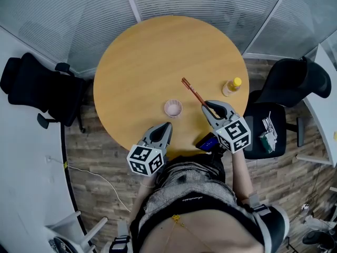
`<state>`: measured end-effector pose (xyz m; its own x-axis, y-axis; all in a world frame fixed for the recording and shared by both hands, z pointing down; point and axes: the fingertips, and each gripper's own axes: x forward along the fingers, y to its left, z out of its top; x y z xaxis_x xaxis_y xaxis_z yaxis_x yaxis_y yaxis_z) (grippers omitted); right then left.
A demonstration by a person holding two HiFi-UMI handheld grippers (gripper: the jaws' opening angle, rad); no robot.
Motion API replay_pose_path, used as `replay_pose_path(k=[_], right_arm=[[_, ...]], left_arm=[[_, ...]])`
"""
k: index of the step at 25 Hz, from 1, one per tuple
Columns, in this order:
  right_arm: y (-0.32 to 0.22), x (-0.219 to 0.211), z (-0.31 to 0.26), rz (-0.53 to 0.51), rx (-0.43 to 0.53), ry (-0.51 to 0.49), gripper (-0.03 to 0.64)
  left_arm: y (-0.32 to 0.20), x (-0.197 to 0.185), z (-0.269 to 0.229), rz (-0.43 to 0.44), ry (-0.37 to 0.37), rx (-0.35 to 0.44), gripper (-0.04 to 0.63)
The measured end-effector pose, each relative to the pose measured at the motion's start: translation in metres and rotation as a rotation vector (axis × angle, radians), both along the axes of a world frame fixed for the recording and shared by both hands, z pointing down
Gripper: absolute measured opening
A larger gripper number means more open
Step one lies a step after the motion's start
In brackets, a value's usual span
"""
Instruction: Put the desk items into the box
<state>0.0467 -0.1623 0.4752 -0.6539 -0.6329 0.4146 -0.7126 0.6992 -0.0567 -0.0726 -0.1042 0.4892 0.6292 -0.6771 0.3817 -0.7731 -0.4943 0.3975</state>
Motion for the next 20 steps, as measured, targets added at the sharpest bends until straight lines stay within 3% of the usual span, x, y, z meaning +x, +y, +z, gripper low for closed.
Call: replay_pose_path(k=[20], right_arm=[[0.003, -0.015, -0.004, -0.051, 0.009, 0.019, 0.058]], left_arm=[[-0.001, -0.005, 0.001, -0.010, -0.002, 0.002, -0.003]])
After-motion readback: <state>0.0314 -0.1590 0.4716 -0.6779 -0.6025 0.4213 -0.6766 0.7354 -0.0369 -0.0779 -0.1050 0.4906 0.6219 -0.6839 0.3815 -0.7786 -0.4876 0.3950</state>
